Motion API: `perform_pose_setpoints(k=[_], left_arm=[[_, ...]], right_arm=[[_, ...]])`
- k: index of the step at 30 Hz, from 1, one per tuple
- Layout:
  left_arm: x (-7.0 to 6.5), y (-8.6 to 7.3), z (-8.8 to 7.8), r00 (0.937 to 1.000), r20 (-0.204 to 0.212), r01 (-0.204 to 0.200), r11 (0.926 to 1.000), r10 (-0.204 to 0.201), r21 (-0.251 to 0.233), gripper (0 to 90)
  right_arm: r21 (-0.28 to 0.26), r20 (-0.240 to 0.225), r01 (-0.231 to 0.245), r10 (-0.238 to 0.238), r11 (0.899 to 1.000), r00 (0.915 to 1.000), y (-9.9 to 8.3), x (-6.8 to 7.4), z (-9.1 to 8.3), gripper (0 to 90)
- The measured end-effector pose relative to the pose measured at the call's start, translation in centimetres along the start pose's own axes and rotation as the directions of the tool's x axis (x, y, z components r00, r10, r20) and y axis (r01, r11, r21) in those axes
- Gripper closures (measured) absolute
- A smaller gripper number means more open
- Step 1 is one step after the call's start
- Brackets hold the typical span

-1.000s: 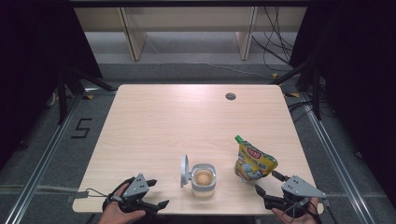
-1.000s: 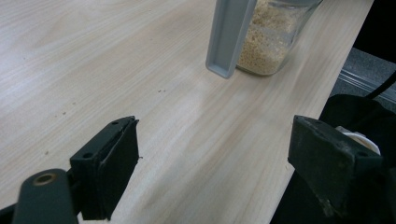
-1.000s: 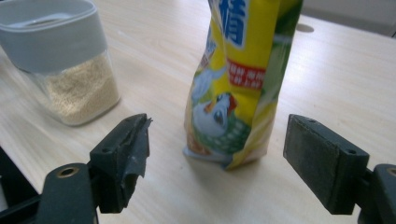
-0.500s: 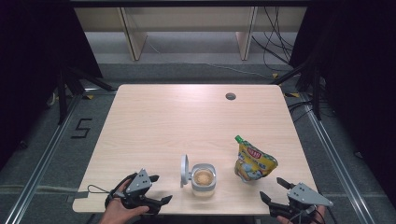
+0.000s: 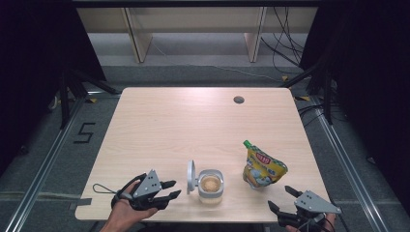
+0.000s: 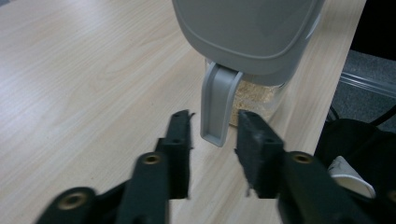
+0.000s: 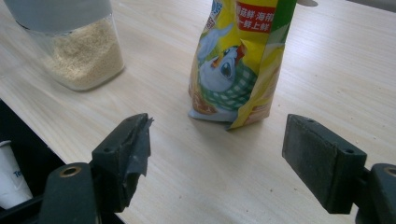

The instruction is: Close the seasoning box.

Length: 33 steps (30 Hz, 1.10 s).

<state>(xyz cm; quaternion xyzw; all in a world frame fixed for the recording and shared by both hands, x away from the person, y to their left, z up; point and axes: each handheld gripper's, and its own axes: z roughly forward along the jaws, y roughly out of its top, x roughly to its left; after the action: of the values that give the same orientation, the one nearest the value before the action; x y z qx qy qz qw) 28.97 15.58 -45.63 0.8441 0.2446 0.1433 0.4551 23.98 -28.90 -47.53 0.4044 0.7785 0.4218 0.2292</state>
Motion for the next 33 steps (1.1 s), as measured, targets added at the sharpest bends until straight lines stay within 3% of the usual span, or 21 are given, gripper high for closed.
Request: perform_pose_setpoints(k=[2, 5, 7, 13, 14, 16, 22, 24, 26, 27, 33], left_arm=[[-0.1, 0.2, -0.2, 0.9997, -0.006, -0.025, 0.9996, 0.025, 0.014, 77.7], [-0.3, 0.8, -0.4, 0.9989, 0.000, -0.047, 0.9989, 0.047, 0.000, 86.4], [-0.4, 1.1, -0.3, 0.9990, -0.001, -0.045, 0.9990, 0.045, -0.004, 88.4], [-0.6, 2.4, 0.1, 0.9986, 0.010, -0.052, 0.9986, 0.052, -0.015, 88.8], [-0.8, 2.6, 0.2, 0.9983, 0.015, -0.057, 0.9983, 0.057, -0.013, 88.8], [-1.0, 2.9, 0.4, 0.9974, 0.021, -0.069, 0.9975, 0.069, -0.015, 88.7], [-1.2, 3.7, 0.7, 0.9970, 0.024, -0.073, 0.9970, 0.074, -0.025, 88.5], [-1.1, 3.9, 0.7, 0.9966, 0.021, -0.080, 0.9966, 0.080, -0.023, 88.5], [-1.1, 4.0, 0.8, 0.9963, 0.022, -0.083, 0.9963, 0.084, -0.024, 88.4], [-1.1, 4.1, 0.8, 0.9966, 0.021, -0.079, 0.9966, 0.080, -0.022, 88.4], [-1.5, 4.8, 1.4, 0.9953, 0.031, -0.091, 0.9955, 0.092, -0.029, 88.2]], right_arm=[[0.006, -0.008, -0.011, 0.011, 1.000, 0.9999, 0.0, 0.2, 0.1, 24.8], [-0.016, -0.003, 0.060, -0.060, 0.998, 0.9982, 0.0, -0.1, 0.1, 25.2], [0.001, -0.019, 0.033, -0.032, 0.999, 0.9993, -0.1, 0.1, 0.1, 25.2], [-0.004, -0.002, 0.035, -0.035, 0.999, 0.9994, -0.1, -0.1, -0.1, 25.2], [-0.016, 0.005, 0.058, -0.058, 0.998, 0.9983, -0.1, -0.2, 0.0, 25.2], [0.004, -0.008, 0.028, -0.028, 1.000, 0.9996, -0.1, 0.0, -0.1, 25.3], [-0.005, -0.014, 0.041, -0.042, 0.999, 0.9990, -0.1, 0.0, 0.0, 25.3], [0.010, -0.010, 0.003, -0.002, 1.000, 0.9999, -0.2, 0.3, -0.1, 25.4], [-0.008, -0.002, 0.054, -0.054, 0.999, 0.9985, -0.1, 0.0, 0.0, 25.6], [0.004, -0.008, 0.020, -0.020, 1.000, 0.9998, -0.2, 0.3, 0.0, 25.9], [-0.009, 0.004, 0.052, -0.052, 0.999, 0.9987, -0.1, 0.1, 0.0, 25.9]])
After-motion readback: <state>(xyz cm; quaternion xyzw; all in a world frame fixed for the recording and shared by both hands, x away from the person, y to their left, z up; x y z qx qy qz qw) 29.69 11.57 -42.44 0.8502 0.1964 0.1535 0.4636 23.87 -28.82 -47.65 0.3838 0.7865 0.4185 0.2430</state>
